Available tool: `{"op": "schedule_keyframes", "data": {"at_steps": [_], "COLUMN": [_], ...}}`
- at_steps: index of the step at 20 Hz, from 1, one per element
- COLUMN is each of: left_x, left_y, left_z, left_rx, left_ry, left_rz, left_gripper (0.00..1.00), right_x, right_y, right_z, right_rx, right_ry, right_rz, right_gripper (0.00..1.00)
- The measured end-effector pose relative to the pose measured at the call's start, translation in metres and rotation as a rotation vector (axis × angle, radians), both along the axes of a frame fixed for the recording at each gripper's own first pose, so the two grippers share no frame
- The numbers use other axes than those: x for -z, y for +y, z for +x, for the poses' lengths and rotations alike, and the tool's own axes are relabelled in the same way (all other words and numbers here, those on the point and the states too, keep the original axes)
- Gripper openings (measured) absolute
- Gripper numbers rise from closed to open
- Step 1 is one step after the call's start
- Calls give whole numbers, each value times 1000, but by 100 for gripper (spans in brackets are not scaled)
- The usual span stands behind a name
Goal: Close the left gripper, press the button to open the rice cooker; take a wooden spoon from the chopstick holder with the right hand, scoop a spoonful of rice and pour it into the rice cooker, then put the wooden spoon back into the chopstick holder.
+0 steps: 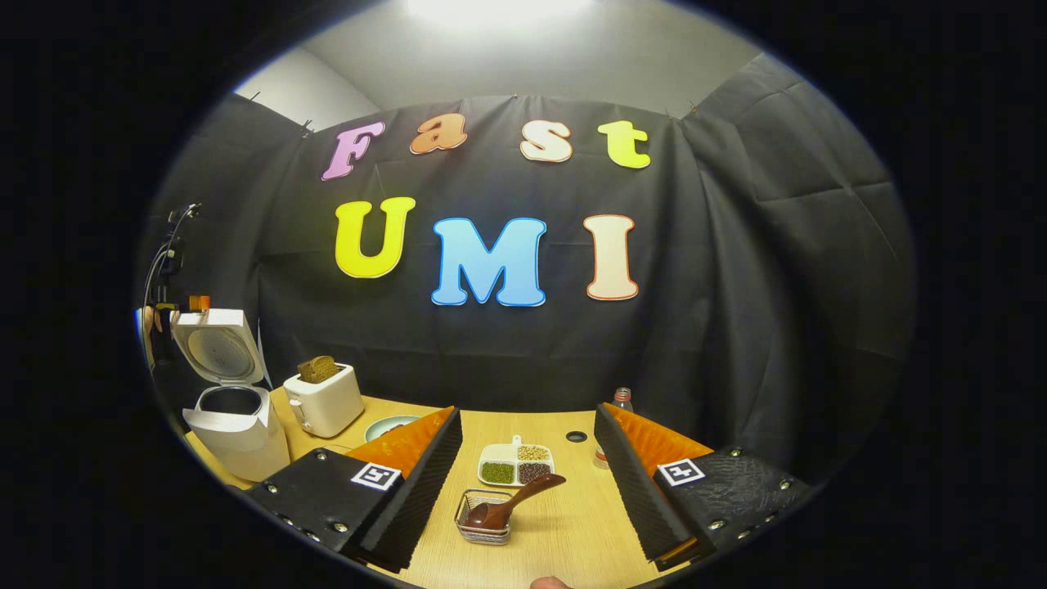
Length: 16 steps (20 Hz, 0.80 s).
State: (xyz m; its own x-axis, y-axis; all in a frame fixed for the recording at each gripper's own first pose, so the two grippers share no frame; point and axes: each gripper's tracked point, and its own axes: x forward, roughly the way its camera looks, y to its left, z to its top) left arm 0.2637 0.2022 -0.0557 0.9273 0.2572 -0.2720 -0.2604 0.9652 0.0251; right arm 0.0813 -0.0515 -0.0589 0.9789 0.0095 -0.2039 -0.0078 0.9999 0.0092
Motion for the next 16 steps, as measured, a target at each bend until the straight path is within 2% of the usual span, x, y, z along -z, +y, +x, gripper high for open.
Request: {"op": "schedule_keyframes", "data": {"at_steps": [3,5,8,9,16], "left_x": [11,20,40,52,93], "left_y": [-10,-19,-30,-33,-46], "left_z": [-18,-31,-46,-52,-78], "left_rx": [18,32,65,69,97], "left_ry": [8,18,45,62,113], "left_rz": [-11,-12,-39,-60,-75], "left_gripper": [99,99,91,91,100], "right_x": [3,6,7,8,11], "right_y": [5,7,12,13,28], "right_z": [1,3,4,6,8], "right_rx": [-12,-16,-26,-29,-59], "right_ry": [7,14,19,20,31], "right_rz": [6,9,14,12,2], "right_gripper": [99,99,99,99,99]}}
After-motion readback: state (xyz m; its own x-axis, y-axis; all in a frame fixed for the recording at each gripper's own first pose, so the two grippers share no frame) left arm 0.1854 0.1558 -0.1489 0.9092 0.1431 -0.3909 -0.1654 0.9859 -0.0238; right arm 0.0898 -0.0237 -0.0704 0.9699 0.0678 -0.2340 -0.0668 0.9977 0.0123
